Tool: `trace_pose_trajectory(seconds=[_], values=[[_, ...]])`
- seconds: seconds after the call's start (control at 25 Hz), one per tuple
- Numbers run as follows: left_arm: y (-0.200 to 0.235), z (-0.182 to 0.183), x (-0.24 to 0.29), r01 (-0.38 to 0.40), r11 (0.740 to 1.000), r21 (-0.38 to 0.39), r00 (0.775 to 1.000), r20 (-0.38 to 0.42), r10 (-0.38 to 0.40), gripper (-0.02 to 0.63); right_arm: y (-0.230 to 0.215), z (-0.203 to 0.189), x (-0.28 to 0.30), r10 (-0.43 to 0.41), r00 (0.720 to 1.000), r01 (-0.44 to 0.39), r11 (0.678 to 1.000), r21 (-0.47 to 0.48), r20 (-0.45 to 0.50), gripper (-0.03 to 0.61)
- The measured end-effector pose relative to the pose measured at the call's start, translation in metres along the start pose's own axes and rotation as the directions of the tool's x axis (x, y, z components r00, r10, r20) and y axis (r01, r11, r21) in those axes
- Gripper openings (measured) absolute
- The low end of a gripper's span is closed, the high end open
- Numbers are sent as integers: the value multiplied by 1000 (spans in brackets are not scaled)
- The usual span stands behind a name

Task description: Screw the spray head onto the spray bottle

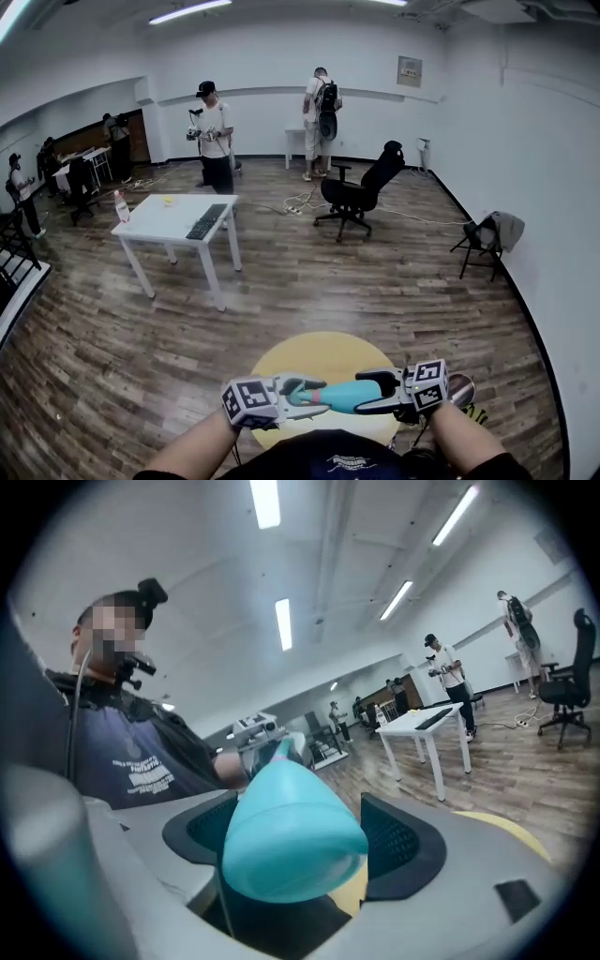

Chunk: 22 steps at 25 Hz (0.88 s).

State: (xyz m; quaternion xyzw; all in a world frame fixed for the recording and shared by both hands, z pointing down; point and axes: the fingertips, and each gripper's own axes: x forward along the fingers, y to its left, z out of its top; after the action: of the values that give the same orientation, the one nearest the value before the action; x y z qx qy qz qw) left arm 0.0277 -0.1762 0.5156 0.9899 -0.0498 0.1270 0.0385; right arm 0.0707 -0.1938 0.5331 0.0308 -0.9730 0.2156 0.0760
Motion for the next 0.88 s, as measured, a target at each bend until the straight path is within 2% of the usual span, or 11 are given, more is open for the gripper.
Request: trace_pose_trajectory(seconds=[0.08, 0.2, 0.28, 0.36, 0.48, 0.56, 0.6, 0.68, 0.76, 0.84, 0.88], values=[[20, 8, -20, -46, 984, -174, 989, 127, 68, 298, -5, 11, -4, -13, 998, 10, 999, 40, 61, 423], [47, 23, -67, -55, 920, -388, 932, 310, 187, 350, -18, 11, -20, -63, 990, 50, 993, 110, 125, 423], [59, 23, -86, -63, 894, -443, 913, 336, 231, 350, -24, 8, -29, -89, 986, 69, 988, 140, 141, 423], [58, 16, -81, -69, 899, -432, 936, 283, 208, 350, -24, 7, -28, -88, 987, 69, 988, 138, 132, 423], [35, 4, -38, -45, 950, -308, 990, 113, 84, 350, -15, 9, -8, -54, 996, 48, 996, 81, 75, 423], [12, -4, -11, -10, 992, -124, 1000, -8, 9, 219, -8, 6, 2, -29, 1000, 28, 999, 22, 13, 423], [3, -7, -6, 9, 1000, -24, 998, -56, -10, 222, -4, 3, 4, -14, 1000, 14, 1000, 9, -11, 422], [-14, -13, -4, 54, 987, 151, 988, -149, -31, 201, 5, -11, 5, 15, 997, -15, 1000, -5, -69, 422], [-25, -21, -2, 103, 949, 298, 965, -261, -23, 201, 10, -34, 11, 25, 987, -31, 999, -39, -157, 417], [-28, -29, 1, 137, 934, 330, 949, -315, -27, 201, 11, -47, 13, 34, 982, -41, 999, -35, -186, 411], [-26, -28, 1, 135, 949, 284, 955, -293, -48, 202, 10, -45, 12, 42, 986, -44, 999, -12, -161, 410]])
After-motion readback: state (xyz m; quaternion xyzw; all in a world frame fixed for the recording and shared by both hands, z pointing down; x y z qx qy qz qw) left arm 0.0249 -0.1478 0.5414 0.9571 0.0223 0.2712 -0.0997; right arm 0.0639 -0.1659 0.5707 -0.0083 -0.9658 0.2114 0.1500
